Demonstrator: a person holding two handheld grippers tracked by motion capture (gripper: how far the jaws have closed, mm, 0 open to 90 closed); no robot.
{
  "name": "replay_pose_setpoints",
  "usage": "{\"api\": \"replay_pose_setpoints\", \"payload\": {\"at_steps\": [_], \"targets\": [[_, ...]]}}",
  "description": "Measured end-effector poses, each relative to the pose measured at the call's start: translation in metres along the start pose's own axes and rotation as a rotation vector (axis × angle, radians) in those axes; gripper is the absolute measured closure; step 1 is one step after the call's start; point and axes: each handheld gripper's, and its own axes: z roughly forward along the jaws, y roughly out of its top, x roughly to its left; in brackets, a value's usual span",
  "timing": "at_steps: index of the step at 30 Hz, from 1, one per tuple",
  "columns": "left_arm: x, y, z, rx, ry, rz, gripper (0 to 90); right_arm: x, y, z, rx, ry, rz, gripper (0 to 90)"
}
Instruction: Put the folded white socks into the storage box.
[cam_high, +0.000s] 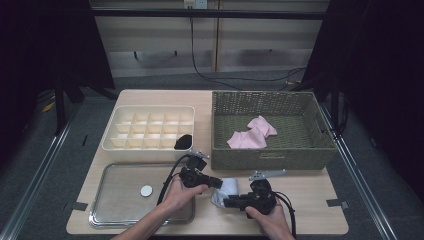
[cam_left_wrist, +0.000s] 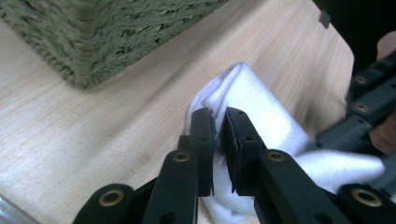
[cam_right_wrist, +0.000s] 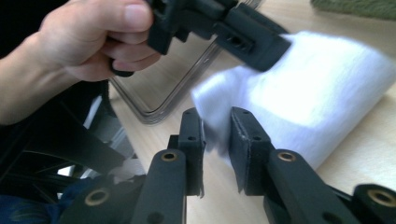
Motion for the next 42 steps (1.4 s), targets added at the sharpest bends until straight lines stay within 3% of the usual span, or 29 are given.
{"api": "replay_pose_setpoints", "payload": {"at_steps": [1,7,12,17,20,24,27,30,35,42], "targets": [[0.002,0.0,-0.001,0.001,-0.015,0.0,82.5,0.001,-0.001,0.001,0.007,-0.001,-0.007,79.7],[0.003,-0.001,-0.001,0.002,-0.014,0.005,80.7,-0.004,-0.004,0.011,0.037,0.005,-0.001,79.3],[0.004,-0.003,-0.004,-0.01,-0.011,-0.006,72.6,-0.005,-0.002,0.001,0.032,-0.017,0.006,68.8],[0.003,-0.003,-0.004,-0.013,-0.017,-0.007,70.8,-0.005,-0.004,-0.021,-0.012,-0.023,0.013,67.2],[0.004,-0.002,-0.004,-0.011,-0.011,0.0,69.0,-0.01,-0.004,-0.029,-0.065,-0.05,0.046,65.1],[0.004,-0.002,-0.005,-0.011,-0.014,0.001,64.1,-0.02,0.0,-0.023,-0.075,-0.113,0.08,58.1],[0.004,-0.002,-0.008,-0.026,-0.026,-0.004,57.4,-0.022,0.002,-0.019,-0.067,-0.128,0.073,55.2],[0.001,-0.004,-0.012,-0.025,-0.03,-0.013,47.3,-0.024,0.001,-0.016,-0.052,-0.135,0.083,54.4],[0.0,-0.007,-0.012,-0.016,-0.036,-0.033,38.7,-0.025,-0.002,-0.014,-0.045,-0.143,0.095,52.4],[0.006,-0.011,0.001,0.039,-0.061,-0.037,35.4,-0.026,-0.004,-0.011,-0.019,-0.14,0.089,60.2]]}}
